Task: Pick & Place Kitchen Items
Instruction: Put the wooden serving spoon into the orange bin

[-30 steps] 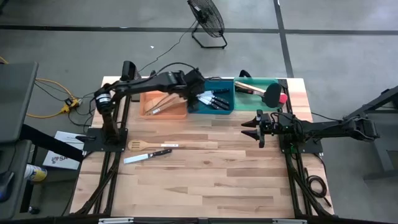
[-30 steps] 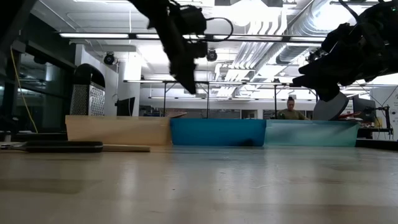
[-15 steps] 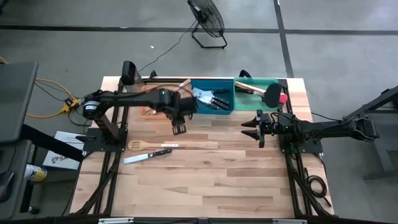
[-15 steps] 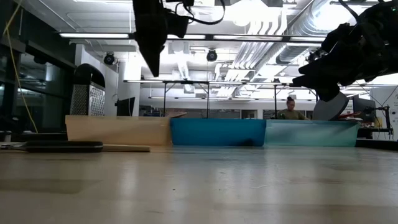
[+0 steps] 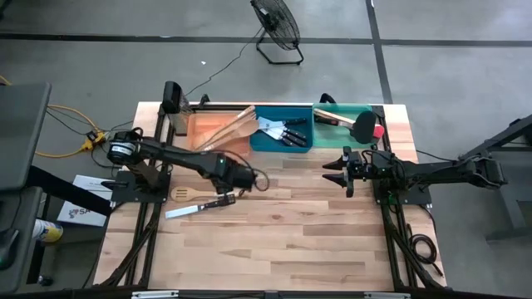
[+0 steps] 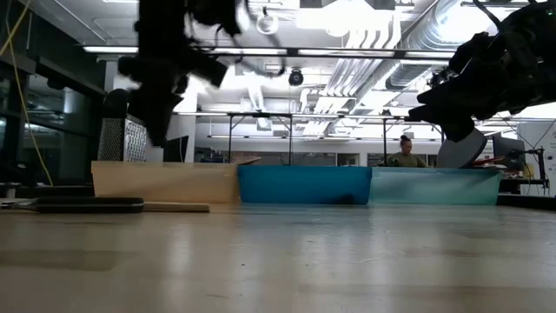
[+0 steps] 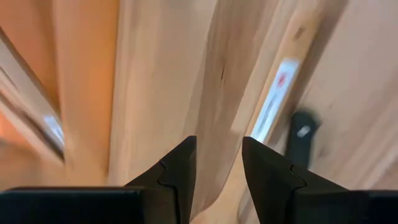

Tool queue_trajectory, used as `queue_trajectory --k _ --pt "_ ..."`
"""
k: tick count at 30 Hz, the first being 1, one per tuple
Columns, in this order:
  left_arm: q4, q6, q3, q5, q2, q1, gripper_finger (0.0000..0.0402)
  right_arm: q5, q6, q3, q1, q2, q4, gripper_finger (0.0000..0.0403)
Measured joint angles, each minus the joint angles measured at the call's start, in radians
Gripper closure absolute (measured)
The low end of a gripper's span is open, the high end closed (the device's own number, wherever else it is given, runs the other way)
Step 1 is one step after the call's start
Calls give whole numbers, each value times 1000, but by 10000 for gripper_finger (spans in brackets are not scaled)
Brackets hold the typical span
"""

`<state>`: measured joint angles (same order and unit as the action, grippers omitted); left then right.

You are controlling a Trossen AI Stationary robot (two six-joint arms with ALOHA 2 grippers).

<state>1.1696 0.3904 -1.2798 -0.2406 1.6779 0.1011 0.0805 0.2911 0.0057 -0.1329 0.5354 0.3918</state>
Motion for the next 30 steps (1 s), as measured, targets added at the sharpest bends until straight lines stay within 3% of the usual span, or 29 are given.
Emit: queue_trajectory --k 6,14,21,25,30 --pt "15 114 108 -7 0 38 277 -2 0 0 0 0 0 229" --pt "-2 135 182 23 -2 43 277 -2 0 0 0 0 0 229" --pt "-195 90 315 134 -102 51 273 -2 0 0 0 0 0 229" --pt "-255 94 385 149 -164 51 244 -2 0 0 0 0 0 229" --pt "-252 107 432 146 -246 50 178 -1 0 0 0 0 -2 229"
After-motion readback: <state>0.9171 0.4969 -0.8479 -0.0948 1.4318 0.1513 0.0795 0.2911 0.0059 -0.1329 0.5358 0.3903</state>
